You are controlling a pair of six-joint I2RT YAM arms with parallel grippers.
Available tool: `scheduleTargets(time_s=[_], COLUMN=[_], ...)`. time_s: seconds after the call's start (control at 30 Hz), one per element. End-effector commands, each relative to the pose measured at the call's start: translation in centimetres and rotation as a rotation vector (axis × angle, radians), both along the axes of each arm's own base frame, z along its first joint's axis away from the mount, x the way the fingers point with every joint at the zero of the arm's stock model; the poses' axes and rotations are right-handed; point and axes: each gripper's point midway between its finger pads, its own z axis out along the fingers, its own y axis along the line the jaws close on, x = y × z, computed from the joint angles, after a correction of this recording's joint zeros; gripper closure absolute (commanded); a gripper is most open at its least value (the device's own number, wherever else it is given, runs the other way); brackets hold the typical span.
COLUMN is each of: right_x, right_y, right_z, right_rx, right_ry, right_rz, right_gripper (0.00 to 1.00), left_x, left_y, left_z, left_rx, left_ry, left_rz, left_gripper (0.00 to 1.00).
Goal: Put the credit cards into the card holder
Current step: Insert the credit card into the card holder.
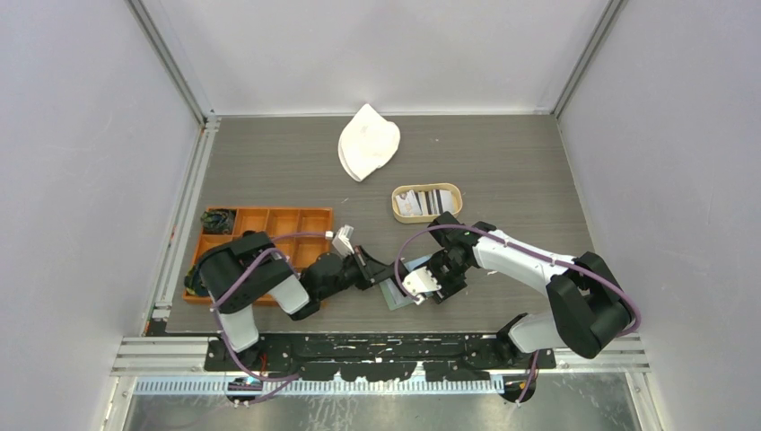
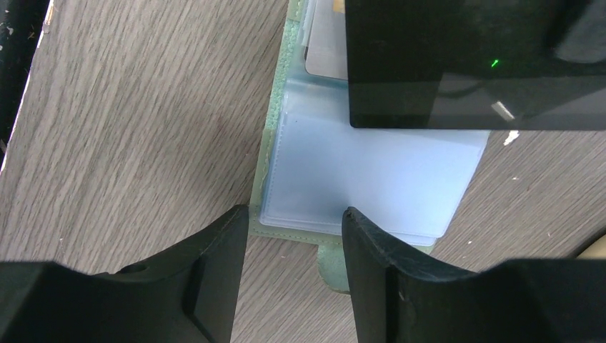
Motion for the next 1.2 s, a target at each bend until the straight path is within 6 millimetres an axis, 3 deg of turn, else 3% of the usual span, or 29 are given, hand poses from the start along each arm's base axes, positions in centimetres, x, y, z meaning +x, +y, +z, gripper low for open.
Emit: scheduleTargets(time_s=[0.0,0.37,1.17], right_x=[0.3,0.3,0.2], right_y=[0.6,0.6,0.8], right_z=[0.3,0.5,0.5], right_rx=[0.017,0.023,0.031], right_ry=[-0.012,-0.009,-0.007], right_rz=[-0.003,-0.004,-0.007], right_gripper=[0.44,0.44,0.44], left_x=[0.7,0.1,0.6], left_y=[-0.4,-1.5,-1.3], left_z=[2.6,1.5,-0.5], left_rx=[0.014,0.061,0.132], left_ry=[-0.069,-0.008,0.022], left_rz=[0.009,-0.039,0.055], left_gripper=[1.00,1.00,1.00])
